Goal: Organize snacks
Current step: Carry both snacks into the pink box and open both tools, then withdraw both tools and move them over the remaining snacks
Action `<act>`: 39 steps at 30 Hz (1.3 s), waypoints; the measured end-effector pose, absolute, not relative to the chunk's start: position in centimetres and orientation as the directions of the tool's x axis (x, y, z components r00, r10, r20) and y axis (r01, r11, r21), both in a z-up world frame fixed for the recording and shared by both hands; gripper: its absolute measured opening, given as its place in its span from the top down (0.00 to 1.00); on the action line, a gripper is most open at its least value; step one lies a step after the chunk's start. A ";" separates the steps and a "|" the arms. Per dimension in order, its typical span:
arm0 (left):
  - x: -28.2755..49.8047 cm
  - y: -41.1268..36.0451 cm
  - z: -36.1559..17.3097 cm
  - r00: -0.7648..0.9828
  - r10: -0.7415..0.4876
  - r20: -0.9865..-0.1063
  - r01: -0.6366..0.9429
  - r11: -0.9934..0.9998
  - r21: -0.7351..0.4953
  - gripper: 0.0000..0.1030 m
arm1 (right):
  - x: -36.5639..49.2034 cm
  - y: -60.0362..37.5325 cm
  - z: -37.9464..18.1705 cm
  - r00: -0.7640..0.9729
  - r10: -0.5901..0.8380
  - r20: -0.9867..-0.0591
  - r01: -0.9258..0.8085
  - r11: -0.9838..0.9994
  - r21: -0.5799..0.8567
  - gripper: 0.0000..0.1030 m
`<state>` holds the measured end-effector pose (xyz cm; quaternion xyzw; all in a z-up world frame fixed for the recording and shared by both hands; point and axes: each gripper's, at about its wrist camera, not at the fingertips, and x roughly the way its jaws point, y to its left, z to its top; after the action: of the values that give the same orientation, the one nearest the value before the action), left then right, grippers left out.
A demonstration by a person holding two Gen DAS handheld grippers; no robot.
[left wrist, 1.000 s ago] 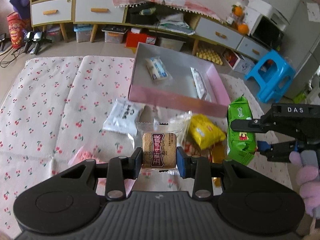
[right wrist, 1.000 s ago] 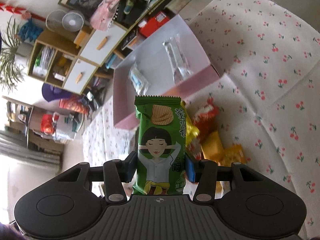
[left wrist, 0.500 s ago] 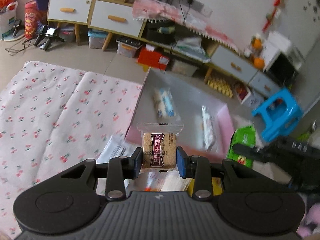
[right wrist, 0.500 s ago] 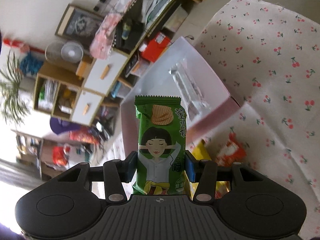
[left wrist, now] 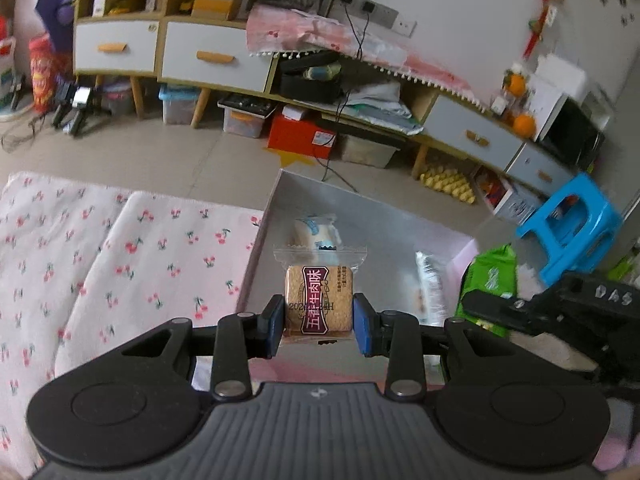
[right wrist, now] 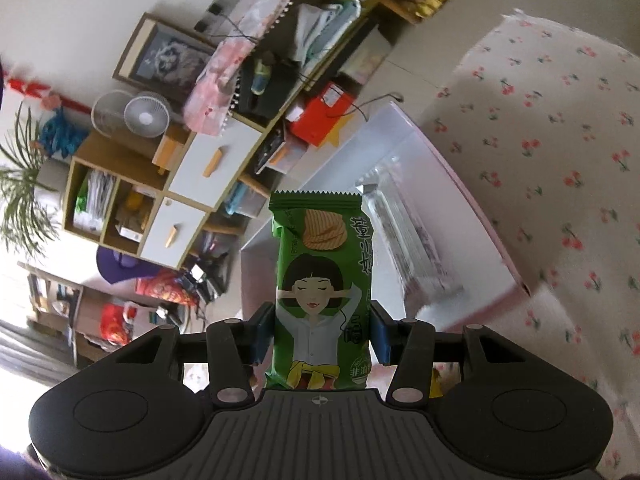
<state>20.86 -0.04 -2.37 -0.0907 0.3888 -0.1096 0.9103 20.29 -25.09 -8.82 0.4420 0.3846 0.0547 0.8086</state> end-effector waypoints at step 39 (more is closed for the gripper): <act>19.7 -3.2 -3.1 0.576 -0.132 -0.807 0.199 0.980 -0.018 0.21 | 20.6 -24.9 -7.9 0.673 0.381 -0.634 0.156 0.765 0.625 0.32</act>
<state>19.69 -3.21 -3.10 0.0372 0.4510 -0.0932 0.8869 20.64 -24.89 -7.89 0.3363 0.3988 0.0662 0.8506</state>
